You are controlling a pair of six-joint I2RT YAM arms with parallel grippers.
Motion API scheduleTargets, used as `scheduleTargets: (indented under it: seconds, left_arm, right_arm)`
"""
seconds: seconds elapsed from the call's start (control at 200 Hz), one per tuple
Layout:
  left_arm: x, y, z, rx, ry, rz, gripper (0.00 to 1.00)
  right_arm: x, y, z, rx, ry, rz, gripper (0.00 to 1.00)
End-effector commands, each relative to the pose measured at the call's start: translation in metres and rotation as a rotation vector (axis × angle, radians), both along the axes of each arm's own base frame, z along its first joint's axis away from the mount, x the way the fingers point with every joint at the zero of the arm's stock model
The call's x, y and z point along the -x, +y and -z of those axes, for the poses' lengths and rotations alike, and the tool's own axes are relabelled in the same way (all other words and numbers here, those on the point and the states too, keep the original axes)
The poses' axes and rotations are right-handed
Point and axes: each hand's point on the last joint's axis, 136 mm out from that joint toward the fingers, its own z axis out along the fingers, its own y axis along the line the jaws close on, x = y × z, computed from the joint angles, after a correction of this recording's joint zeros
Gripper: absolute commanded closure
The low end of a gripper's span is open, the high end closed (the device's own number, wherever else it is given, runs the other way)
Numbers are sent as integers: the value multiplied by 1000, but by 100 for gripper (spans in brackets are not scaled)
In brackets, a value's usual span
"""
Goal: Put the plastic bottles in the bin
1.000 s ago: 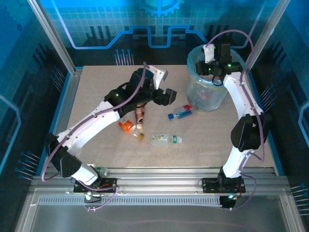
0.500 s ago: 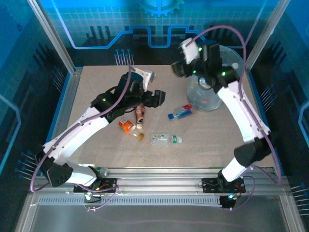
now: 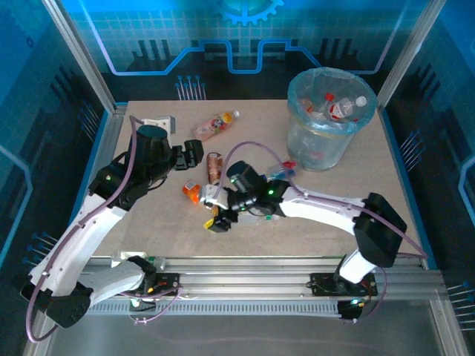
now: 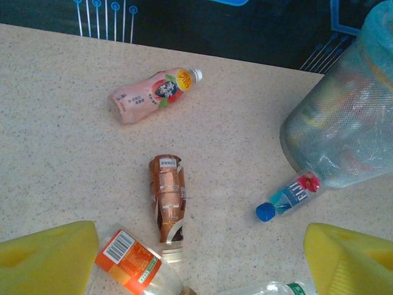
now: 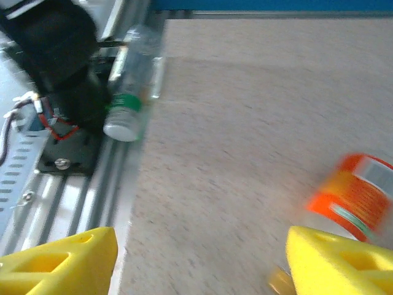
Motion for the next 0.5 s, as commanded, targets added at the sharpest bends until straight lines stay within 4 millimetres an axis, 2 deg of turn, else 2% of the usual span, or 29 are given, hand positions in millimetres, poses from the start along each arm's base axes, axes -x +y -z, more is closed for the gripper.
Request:
scheduleTargets:
  seconds: [0.0,0.1,0.125,0.13,0.235,0.365,0.49]
  left_arm:
    - [2,6,14,-13,56,-28,12]
    - [2,6,11,-11,52,-29,12]
    - [2,7,10,-14,49,-29,12]
    - [2,7,10,-15,49,-30,12]
    - [3,9,7,-26,45,-27,12]
    - [5,10,8,-37,47,-23,12]
    - [6,10,9,-31,41,-20,12]
  right_arm:
    - [38,37,6,-92,-104,-241,23]
    - [62,61,31,-70,-104,-347,22]
    - [67,67,31,-83,-108,-370,22]
    - [68,68,37,-73,-100,-374,22]
    - [84,88,49,-86,-90,-440,21]
    - [92,110,70,-71,-101,-440,20]
    - [89,126,88,-51,-115,-395,19]
